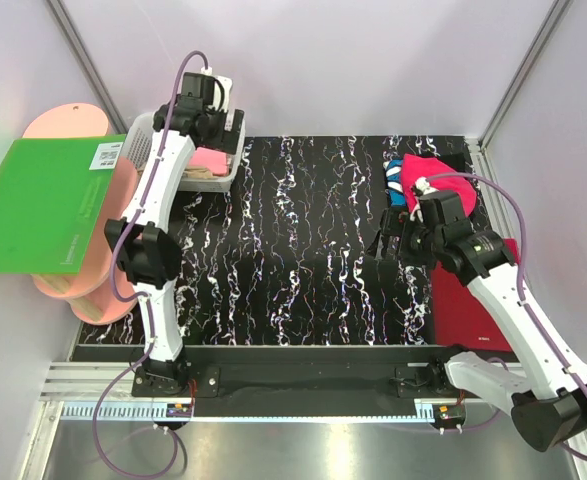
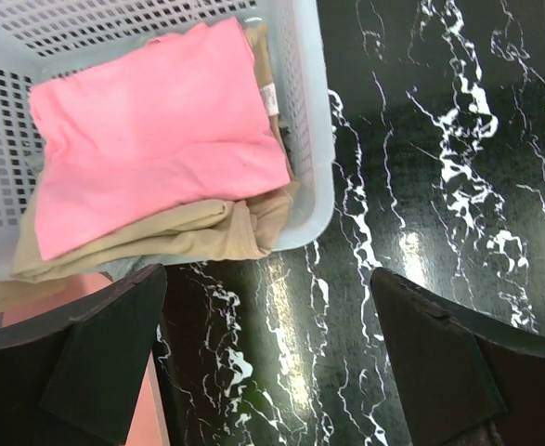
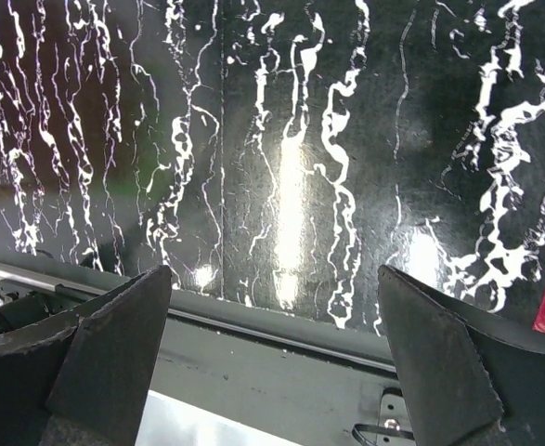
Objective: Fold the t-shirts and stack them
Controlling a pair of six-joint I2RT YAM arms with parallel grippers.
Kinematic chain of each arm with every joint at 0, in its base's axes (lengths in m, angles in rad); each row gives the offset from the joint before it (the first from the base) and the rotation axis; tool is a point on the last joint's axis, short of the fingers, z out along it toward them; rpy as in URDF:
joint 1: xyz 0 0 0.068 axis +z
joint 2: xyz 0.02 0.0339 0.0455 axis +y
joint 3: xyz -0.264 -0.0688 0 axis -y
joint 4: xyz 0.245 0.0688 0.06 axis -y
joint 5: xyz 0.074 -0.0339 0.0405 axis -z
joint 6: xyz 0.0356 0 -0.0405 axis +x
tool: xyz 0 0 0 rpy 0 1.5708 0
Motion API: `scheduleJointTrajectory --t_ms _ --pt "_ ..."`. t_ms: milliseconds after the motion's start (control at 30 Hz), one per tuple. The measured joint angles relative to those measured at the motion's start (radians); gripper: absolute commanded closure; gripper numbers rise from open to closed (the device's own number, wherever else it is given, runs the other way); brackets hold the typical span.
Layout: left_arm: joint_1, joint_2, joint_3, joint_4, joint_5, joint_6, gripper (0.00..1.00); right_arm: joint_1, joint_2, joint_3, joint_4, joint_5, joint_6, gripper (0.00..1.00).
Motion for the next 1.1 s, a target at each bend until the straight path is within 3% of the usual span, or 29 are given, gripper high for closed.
scheduleJointTrajectory --t_ms 167,367,633,1100 --pt "0.009 0.044 0.080 0.024 -0.039 0.037 0.01 0.054 0.031 -0.012 0.032 0.028 0.017 0.00" --pt "0.022 0.210 0.222 0.117 -0.128 0.093 0.01 0.135 0.092 -0.012 0.043 0.064 0.031 0.00" --pt "0.074 0.381 0.215 0.179 -0.207 0.116 0.01 0.166 0.115 -0.019 0.061 0.073 0.049 0.00" --pt "0.175 0.446 0.167 0.256 -0.231 0.113 0.01 0.169 0.107 -0.035 0.061 0.092 0.067 0.00"
